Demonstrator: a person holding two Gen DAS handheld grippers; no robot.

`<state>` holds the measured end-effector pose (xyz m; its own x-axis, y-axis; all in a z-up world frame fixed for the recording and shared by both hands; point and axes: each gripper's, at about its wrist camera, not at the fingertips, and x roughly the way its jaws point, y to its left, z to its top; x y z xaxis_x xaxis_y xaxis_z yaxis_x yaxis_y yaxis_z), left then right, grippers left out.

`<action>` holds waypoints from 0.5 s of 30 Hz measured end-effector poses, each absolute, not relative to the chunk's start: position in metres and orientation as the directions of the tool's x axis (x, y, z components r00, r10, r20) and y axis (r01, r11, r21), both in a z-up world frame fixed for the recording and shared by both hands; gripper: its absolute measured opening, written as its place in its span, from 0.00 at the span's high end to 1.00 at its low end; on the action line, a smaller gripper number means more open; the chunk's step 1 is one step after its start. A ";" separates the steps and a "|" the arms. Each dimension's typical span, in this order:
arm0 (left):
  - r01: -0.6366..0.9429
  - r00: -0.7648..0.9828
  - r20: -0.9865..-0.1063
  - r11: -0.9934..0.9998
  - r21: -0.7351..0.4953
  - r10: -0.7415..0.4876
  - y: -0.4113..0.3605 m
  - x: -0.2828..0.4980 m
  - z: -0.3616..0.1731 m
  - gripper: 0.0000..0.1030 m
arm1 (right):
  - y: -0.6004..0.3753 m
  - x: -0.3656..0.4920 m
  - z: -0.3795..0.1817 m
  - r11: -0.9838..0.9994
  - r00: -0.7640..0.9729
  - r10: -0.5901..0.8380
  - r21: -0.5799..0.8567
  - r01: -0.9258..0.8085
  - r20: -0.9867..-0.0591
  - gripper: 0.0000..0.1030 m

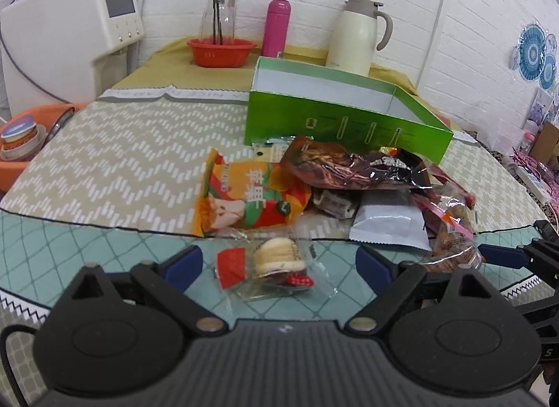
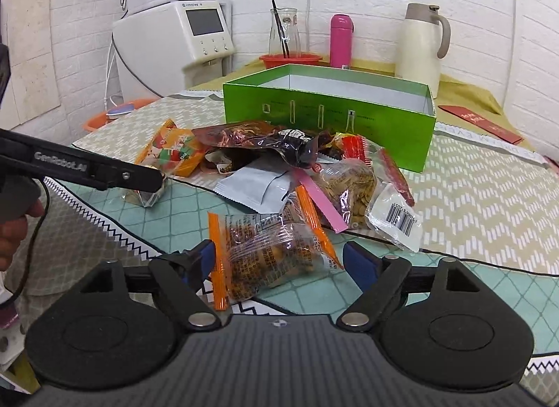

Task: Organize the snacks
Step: 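Grasp the clear cookie bag with the left gripper while the right grasps the orange-edged bag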

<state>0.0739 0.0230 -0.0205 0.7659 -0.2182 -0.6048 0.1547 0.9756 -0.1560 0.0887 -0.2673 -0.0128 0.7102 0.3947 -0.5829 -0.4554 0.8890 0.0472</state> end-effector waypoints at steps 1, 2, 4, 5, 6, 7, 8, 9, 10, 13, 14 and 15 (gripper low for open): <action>0.163 0.767 -0.603 0.975 -0.148 -0.220 0.022 0.077 -0.021 0.13 | -0.267 0.089 -0.013 0.890 0.711 0.396 0.050 -0.454 -0.582 0.00; 0.171 0.764 -0.605 0.975 -0.142 -0.223 0.020 0.080 -0.021 0.14 | -0.268 0.089 -0.012 0.889 0.710 0.398 0.053 -0.455 -0.581 0.00; 0.184 0.761 -0.603 0.971 -0.154 -0.240 0.021 0.079 -0.021 0.15 | -0.269 0.089 -0.012 0.888 0.707 0.402 0.059 -0.457 -0.582 0.00; 0.185 0.756 -0.607 0.969 -0.162 -0.246 0.022 0.078 -0.022 0.16 | -0.270 0.089 -0.012 0.887 0.705 0.405 0.062 -0.457 -0.583 0.00; 0.182 0.749 -0.615 0.969 -0.168 -0.247 0.023 0.078 -0.023 0.16 | -0.270 0.090 -0.012 0.887 0.704 0.406 0.065 -0.458 -0.582 0.00; 0.183 0.743 -0.621 0.969 -0.169 -0.249 0.023 0.078 -0.024 0.16 | -0.270 0.092 -0.013 0.886 0.703 0.409 0.068 -0.459 -0.582 0.00; 0.182 0.742 -0.624 0.969 -0.167 -0.246 0.024 0.078 -0.025 0.16 | -0.269 0.094 -0.013 0.886 0.702 0.411 0.072 -0.459 -0.582 0.00; 0.175 0.741 -0.627 0.971 -0.164 -0.239 0.025 0.078 -0.027 0.16 | -0.268 0.096 -0.014 0.885 0.700 0.413 0.076 -0.459 -0.583 0.00; 0.166 0.740 -0.631 0.972 -0.166 -0.234 0.026 0.080 -0.028 0.16 | -0.267 0.098 -0.015 0.886 0.699 0.413 0.079 -0.458 -0.584 0.00; 0.167 0.727 -0.637 0.966 -0.196 -0.255 0.028 0.084 -0.031 0.28 | -0.265 0.100 -0.016 0.887 0.699 0.412 0.082 -0.454 -0.585 0.00; 0.165 0.725 -0.640 0.966 -0.198 -0.254 0.028 0.085 -0.032 0.27 | -0.265 0.101 -0.016 0.886 0.695 0.416 0.087 -0.456 -0.586 0.00; 0.167 0.727 -0.637 0.966 -0.196 -0.255 0.028 0.085 -0.032 0.27 | -0.266 0.101 -0.017 0.884 0.691 0.422 0.096 -0.458 -0.587 0.00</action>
<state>0.0854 0.0276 -0.0319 0.7270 -0.2551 -0.6375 0.1670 0.9662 -0.1963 0.1010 -0.2656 -0.0166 0.6911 0.4217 -0.5870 -0.4578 0.8839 0.0959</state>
